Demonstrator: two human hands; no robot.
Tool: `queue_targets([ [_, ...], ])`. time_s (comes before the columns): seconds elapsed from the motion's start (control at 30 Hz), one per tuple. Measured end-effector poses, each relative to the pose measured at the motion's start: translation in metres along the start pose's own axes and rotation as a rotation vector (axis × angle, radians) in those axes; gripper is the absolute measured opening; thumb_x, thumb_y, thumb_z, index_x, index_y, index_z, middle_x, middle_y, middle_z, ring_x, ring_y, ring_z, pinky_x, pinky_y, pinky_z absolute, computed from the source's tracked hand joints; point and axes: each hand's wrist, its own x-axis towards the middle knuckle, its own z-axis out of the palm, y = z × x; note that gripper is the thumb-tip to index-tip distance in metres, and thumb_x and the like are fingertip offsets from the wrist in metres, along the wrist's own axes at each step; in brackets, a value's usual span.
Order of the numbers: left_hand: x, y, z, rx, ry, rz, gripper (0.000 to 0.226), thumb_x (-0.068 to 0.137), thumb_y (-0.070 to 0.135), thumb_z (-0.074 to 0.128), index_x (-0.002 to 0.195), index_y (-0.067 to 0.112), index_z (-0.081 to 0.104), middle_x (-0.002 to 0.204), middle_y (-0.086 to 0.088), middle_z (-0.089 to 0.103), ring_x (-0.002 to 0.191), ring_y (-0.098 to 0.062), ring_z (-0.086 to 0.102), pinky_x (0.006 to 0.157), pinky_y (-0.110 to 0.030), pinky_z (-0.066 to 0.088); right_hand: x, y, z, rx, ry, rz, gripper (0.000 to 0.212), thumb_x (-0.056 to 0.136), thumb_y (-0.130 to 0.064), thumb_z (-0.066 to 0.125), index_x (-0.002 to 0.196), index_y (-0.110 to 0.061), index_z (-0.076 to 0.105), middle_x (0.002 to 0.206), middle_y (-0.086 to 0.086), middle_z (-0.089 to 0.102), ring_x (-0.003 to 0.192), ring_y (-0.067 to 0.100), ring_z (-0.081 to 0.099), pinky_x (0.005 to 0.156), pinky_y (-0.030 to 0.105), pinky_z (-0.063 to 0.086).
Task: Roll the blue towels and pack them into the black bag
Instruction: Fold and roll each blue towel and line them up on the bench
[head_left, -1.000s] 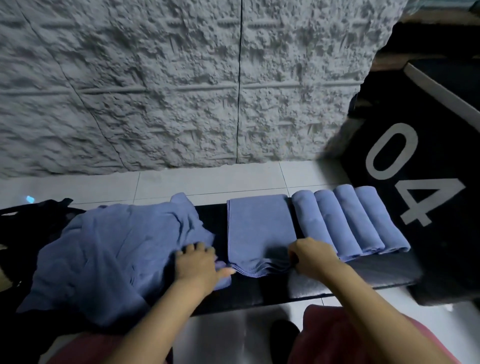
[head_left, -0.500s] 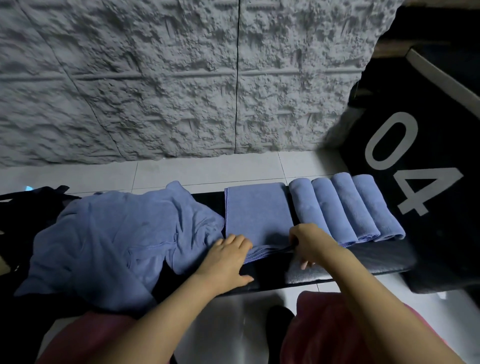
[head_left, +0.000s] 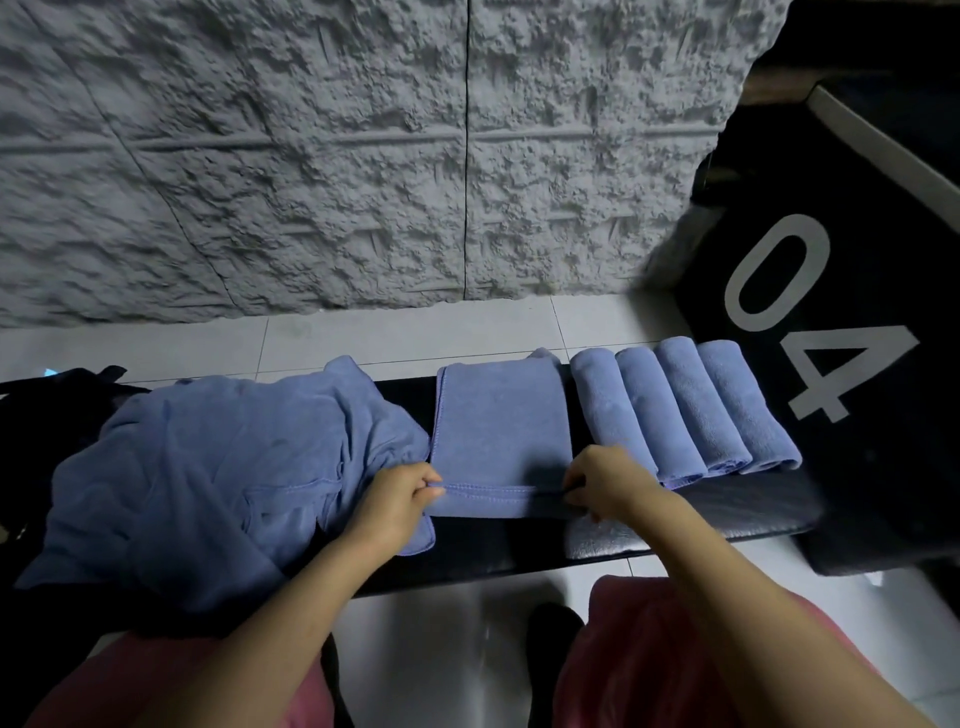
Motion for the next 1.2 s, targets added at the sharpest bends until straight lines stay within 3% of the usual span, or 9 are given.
queue_targets([
  [0.07,0.001,-0.003,-0.001,0.043,0.02,-0.038,0.018,0.087,0.013,0.065,0.074,0.022,0.056,0.06,0.003,0.056,0.064,-0.017,0.054,0.067,-0.029,0.046,0.0,-0.007,0.008,-0.007,0.004,-0.002,0.01,0.082,-0.009,0.061,0.086,-0.017,0.065,0.093,0.014,0.064,0.088,0.034,0.067,0.08,0.039,0.056],
  [0.17,0.0,-0.004,0.0,0.11,0.125,0.031,0.022,0.079,0.014,0.072,0.071,0.019,0.052,0.059,0.003,0.053,0.06,-0.017,0.051,0.063,-0.036,0.048,-0.002,-0.015,0.015,-0.102,0.077,0.018,0.022,0.085,-0.008,0.056,0.107,-0.009,0.054,0.114,0.015,0.057,0.102,0.035,0.061,0.076,0.036,0.047],
  [0.27,-0.002,-0.001,-0.002,0.356,0.156,0.29,0.022,0.069,0.008,0.079,0.076,0.017,0.06,0.079,0.005,0.055,0.079,-0.014,0.048,0.069,-0.032,0.049,-0.009,-0.022,0.016,-0.251,0.188,-0.071,0.026,0.084,0.0,0.049,0.107,-0.012,0.052,0.114,0.009,0.056,0.102,0.032,0.058,0.067,0.033,0.037],
  [0.33,-0.002,-0.003,-0.001,0.506,0.14,0.457,0.033,0.051,0.004,0.087,0.067,0.022,0.065,0.074,0.01,0.058,0.077,-0.01,0.046,0.063,-0.03,0.051,-0.014,-0.025,0.018,-0.37,0.218,-0.171,0.026,0.084,0.0,0.047,0.104,-0.013,0.056,0.113,0.006,0.058,0.104,0.029,0.056,0.062,0.03,0.033],
  [0.47,-0.009,-0.006,-0.005,0.573,0.115,0.57,0.03,0.048,0.029,0.091,0.068,0.024,0.07,0.072,0.014,0.06,0.072,-0.008,0.051,0.061,-0.023,0.05,-0.021,-0.021,0.029,-0.463,0.204,-0.292,0.018,0.085,-0.015,0.054,0.102,-0.013,0.056,0.115,0.0,0.053,0.111,0.024,0.047,0.052,0.028,0.029],
  [0.57,-0.019,-0.007,-0.008,0.531,0.071,0.537,0.035,0.058,0.026,0.087,0.086,0.023,0.066,0.09,0.013,0.06,0.084,-0.01,0.053,0.072,-0.028,0.052,-0.024,-0.014,0.035,-0.479,0.181,-0.284,0.036,0.077,-0.023,0.063,0.11,-0.017,0.05,0.117,-0.004,0.047,0.11,0.021,0.044,0.058,0.029,0.036],
  [0.73,-0.02,-0.014,-0.006,0.372,0.069,0.438,0.021,0.086,0.01,0.062,0.104,0.022,0.062,0.109,0.014,0.059,0.102,-0.01,0.049,0.09,-0.027,0.044,-0.018,-0.01,0.039,-0.39,0.265,-0.212,0.03,0.081,-0.007,0.052,0.108,-0.018,0.051,0.116,-0.005,0.049,0.108,0.022,0.044,0.058,0.032,0.041],
  [1.03,-0.005,-0.008,-0.005,0.201,0.096,0.057,0.012,0.094,0.025,0.048,0.103,0.018,0.047,0.081,-0.001,0.056,0.074,-0.021,0.055,0.069,-0.04,0.048,-0.007,-0.01,0.035,0.136,0.206,0.018,0.013,0.09,-0.016,0.046,0.1,-0.013,0.037,0.103,0.016,0.062,0.093,0.035,0.059,0.072,0.038,0.043],
  [1.2,-0.005,-0.005,-0.001,0.232,0.201,0.091,0.011,0.088,0.018,0.055,0.096,0.013,0.049,0.071,0.0,0.047,0.069,-0.022,0.048,0.06,-0.037,0.044,-0.007,-0.017,0.037,-0.054,0.304,-0.022,0.014,0.089,-0.014,0.046,0.103,-0.013,0.046,0.106,0.01,0.058,0.096,0.033,0.057,0.064,0.033,0.038],
])
